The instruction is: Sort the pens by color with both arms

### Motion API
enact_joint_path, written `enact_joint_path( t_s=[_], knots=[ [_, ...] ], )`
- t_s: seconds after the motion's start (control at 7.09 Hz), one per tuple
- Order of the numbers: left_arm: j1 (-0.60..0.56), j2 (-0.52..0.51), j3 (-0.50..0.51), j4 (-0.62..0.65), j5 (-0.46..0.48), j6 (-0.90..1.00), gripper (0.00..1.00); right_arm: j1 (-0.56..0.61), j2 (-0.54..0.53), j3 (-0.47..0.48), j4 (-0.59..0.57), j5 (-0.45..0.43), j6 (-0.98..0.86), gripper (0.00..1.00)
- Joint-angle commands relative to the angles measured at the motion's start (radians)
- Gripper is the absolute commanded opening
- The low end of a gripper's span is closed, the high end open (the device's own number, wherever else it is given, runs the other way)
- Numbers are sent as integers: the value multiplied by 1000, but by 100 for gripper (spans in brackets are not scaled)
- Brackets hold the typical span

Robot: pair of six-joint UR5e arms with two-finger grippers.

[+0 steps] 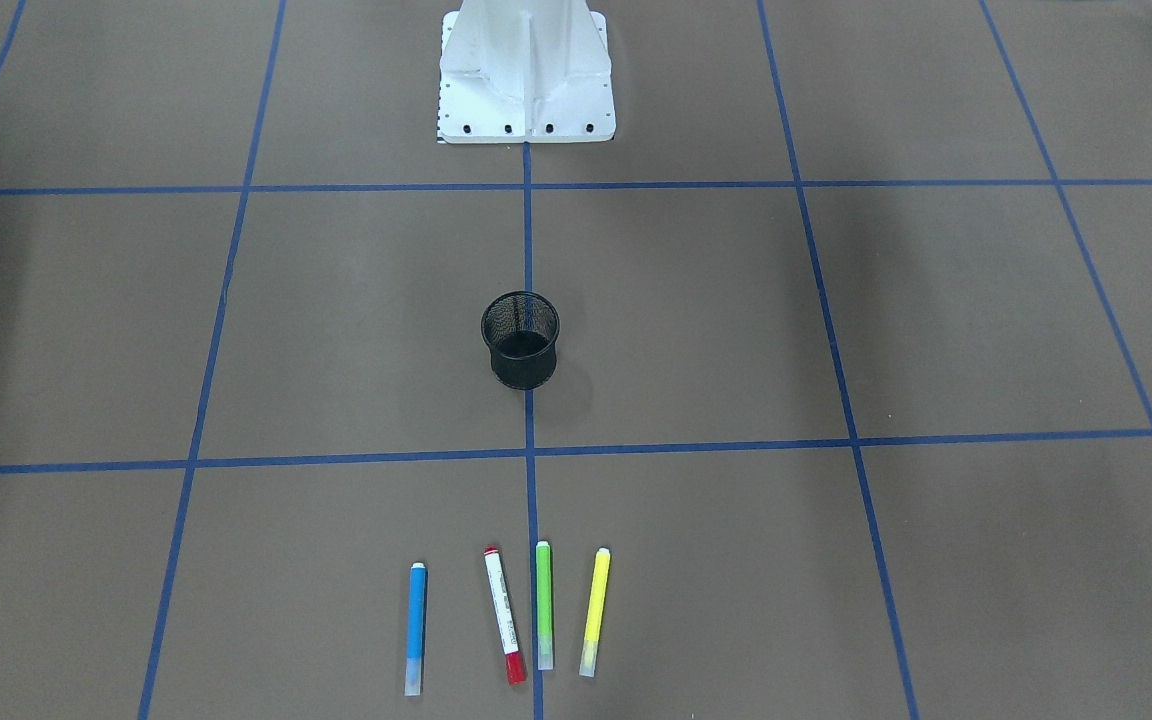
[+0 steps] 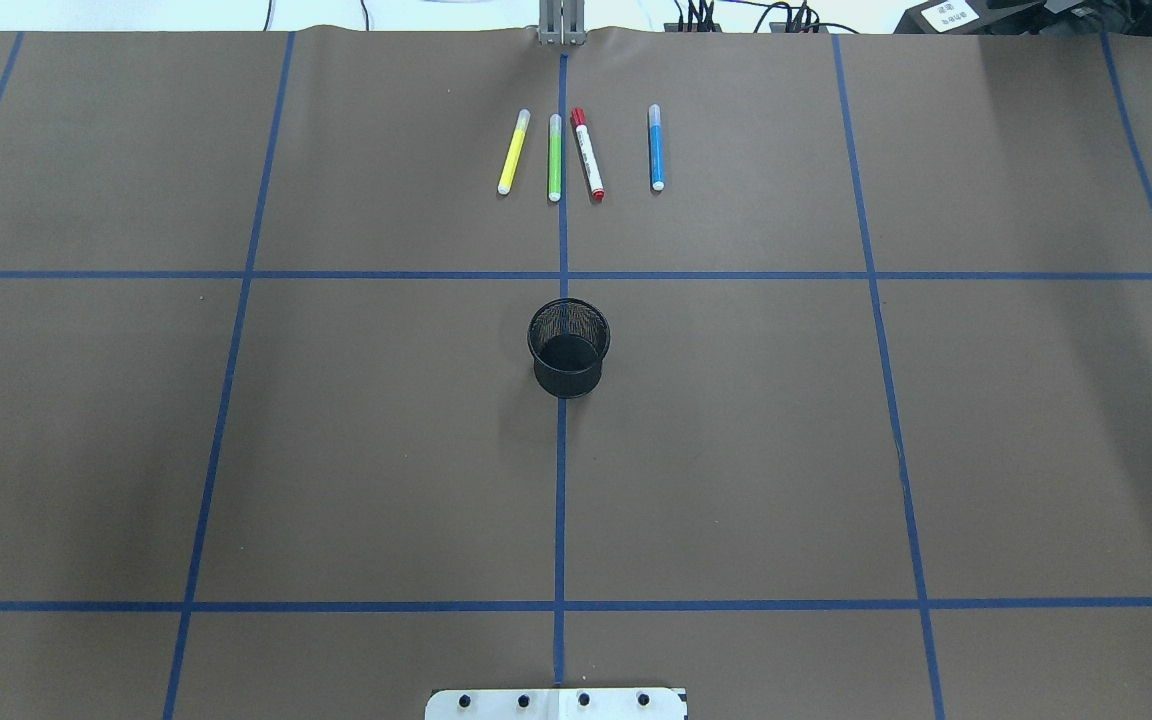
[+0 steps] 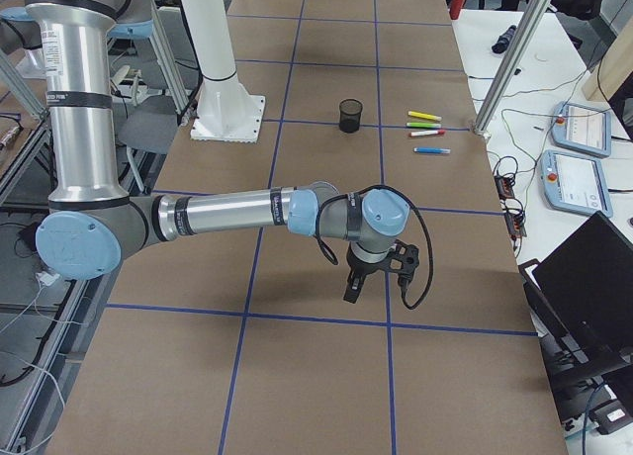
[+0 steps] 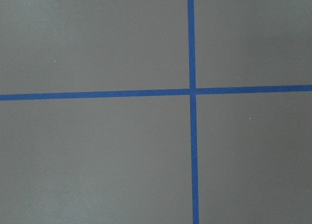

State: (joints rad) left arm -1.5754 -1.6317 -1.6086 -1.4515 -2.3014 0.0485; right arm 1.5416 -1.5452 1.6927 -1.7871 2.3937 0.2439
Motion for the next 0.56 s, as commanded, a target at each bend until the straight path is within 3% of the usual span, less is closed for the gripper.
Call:
enact_joint_path(
  t_s=[0.0,0.42],
  knots=[
    [0,0,1,-1,-3,1,100,0,-1,-1,0,-1,3,100],
    [0,0,-5,-1,-3,1,100,0,0,1,0,2,8,100]
  ],
)
